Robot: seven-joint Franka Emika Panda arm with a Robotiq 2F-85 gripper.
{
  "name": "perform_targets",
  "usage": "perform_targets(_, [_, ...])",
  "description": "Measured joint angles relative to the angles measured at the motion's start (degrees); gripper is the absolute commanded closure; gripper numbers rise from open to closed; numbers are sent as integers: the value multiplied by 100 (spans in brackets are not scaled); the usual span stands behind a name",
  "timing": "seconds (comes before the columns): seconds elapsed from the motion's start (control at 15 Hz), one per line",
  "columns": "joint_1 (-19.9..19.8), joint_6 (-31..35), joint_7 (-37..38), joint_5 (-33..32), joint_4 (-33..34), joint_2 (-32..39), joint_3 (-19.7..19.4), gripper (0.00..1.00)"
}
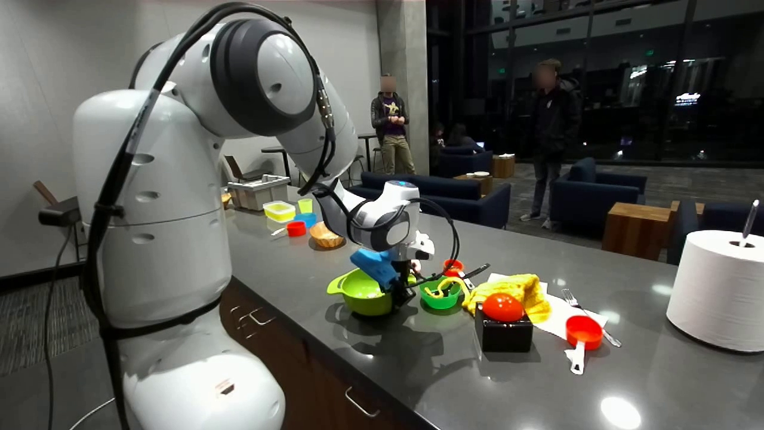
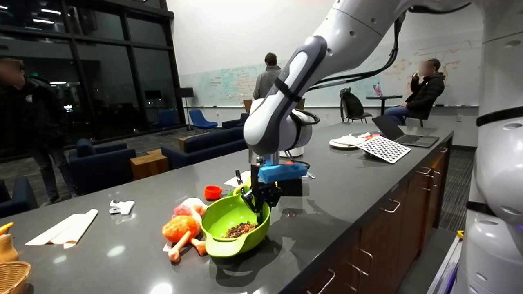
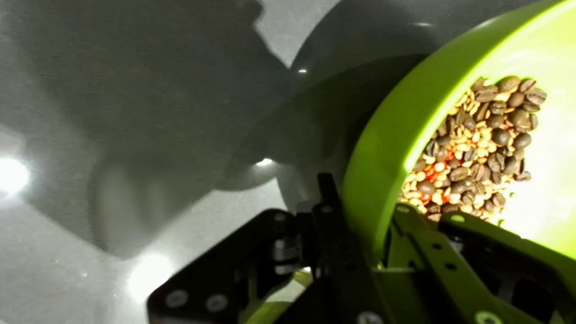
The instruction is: Move the green bowl to the right
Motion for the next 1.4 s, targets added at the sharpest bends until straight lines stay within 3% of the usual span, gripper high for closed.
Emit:
perform_targets(0.8, [-13, -258, -7, 19, 50, -272, -24, 97])
perform_targets(1.4, [-117, -566, -56, 247, -87, -897, -137, 97])
